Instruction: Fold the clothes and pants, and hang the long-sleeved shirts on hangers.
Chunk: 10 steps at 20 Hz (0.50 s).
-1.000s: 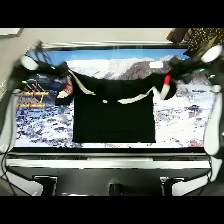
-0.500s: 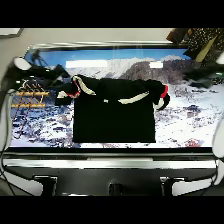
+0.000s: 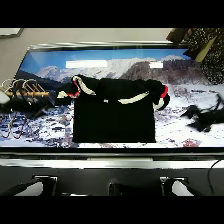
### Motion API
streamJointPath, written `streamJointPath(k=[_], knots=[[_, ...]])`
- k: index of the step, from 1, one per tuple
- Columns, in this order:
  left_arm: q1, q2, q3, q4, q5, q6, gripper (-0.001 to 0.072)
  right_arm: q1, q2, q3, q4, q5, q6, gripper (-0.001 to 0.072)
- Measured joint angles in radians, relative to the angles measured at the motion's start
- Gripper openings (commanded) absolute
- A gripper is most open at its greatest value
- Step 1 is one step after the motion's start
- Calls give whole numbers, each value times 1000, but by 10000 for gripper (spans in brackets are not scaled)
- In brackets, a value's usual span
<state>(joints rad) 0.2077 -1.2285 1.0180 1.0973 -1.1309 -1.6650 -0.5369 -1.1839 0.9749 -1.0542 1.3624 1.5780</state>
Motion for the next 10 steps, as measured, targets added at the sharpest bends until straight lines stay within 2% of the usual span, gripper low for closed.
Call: streamJointPath(k=[5, 10], knots=[[5, 75, -245, -142, 50, 87, 615, -3, 51, -305, 155, -117, -111, 559], [-15, 86, -304, -186, 61, 115, 615, 143, 4, -394, 208, -246, -153, 560]])
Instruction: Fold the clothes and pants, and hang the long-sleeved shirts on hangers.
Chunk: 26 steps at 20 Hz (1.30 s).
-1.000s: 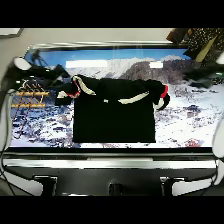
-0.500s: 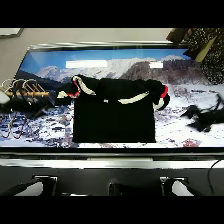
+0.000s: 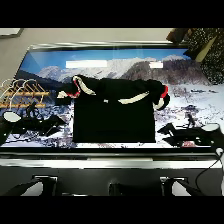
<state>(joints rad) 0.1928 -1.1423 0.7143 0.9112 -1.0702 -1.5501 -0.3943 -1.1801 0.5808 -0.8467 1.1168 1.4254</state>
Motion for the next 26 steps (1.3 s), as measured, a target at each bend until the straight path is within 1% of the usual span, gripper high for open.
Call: streamJointPath(k=[1, 2, 3, 4, 5, 6, 7, 13, 17, 18, 20, 21, 22, 25, 26], knots=[[-5, 1, -4, -4, 0, 1, 615, 40, -20, -5, 6, -24, 0, 559], [-12, 1, -7, -7, -1, 3, 615, 80, -40, -9, 24, -42, -1, 531], [-19, 1, -9, -9, -3, 3, 615, 114, -56, -11, 45, -56, -2, 438], [-26, 1, -11, -11, -6, 3, 615, 144, -69, -13, 55, -77, -2, 232], [-32, 0, -13, -12, -11, 4, 615, 165, -79, -16, 54, -98, -3, 98], [-38, -3, -15, -12, -13, 5, 615, 180, -84, -17, 56, -112, -2, 69], [-45, -6, -18, -13, -15, 5, 615, 193, -83, -17, 63, -124, -2, 44], [-115, -53, -42, -19, -17, 6, 615, 217, -14, -19, 62, -147, 28, 44], [-187, -91, -47, -41, 20, 8, 613, 220, 14, -20, 65, -131, 46, 44], [-204, -99, -48, -46, 32, 9, 608, 220, 19, -20, 66, -128, 51, 44], [-238, -118, -48, -52, 53, 10, 576, 220, 31, -20, 67, -123, 60, 44], [-251, -126, -48, -55, 57, 9, 263, 220, 37, -20, 69, -122, 62, 44], [-262, -132, -48, -56, 60, 9, 38, 220, 43, -20, 72, -119, 69, 44], [-277, -138, -22, -64, 68, 13, 37, 229, 56, -17, 128, -112, 71, 43], [-280, -137, 8, -64, 65, 14, 37, 241, 60, -5, 165, -108, 53, 43]])
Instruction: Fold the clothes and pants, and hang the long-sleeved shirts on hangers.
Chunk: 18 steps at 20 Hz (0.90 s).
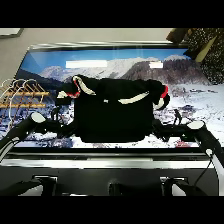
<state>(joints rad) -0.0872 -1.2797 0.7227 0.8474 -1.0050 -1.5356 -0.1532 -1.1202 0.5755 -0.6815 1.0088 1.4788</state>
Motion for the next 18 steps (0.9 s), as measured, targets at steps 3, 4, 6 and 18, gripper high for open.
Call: streamJointPath(k=[3, 4, 6, 18], knots=[[-3, 2, 173, -2, 2, 10, 37, 41, 6, 128, 72, -11, -38, 42], [-5, 2, 258, 0, 3, 11, 37, 49, 6, 202, 80, -23, -43, 42], [-5, 3, 464, 12, 4, 14, 37, 60, 8, 400, 82, -48, -45, 43], [-6, 237, 1314, 213, 24, -68, 38, 71, 169, 1489, -119, -83, -8, 42]])
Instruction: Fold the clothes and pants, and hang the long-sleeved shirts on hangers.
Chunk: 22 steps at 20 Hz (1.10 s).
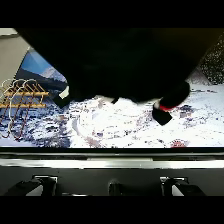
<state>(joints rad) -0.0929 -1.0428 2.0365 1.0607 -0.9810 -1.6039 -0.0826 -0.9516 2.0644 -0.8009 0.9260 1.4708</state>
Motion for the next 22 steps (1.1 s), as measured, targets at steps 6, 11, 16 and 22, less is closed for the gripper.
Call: streamJointPath(k=[6, 11, 16, 22], knots=[[0, 198, -45, 196, 9, -154, 38, 0, 143, 51, -208, 26, 135, 43], [-1, 121, -53, 255, 11, -187, 38, 1, 22, 56, -257, 48, 193, 43], [-5, -186, -55, 275, 16, -149, 39, 9, -298, 43, -196, 83, 211, 44], [-25, -637, -55, 249, 80, -126, 39, 103, -710, -51, -167, -12, 216, 44]])
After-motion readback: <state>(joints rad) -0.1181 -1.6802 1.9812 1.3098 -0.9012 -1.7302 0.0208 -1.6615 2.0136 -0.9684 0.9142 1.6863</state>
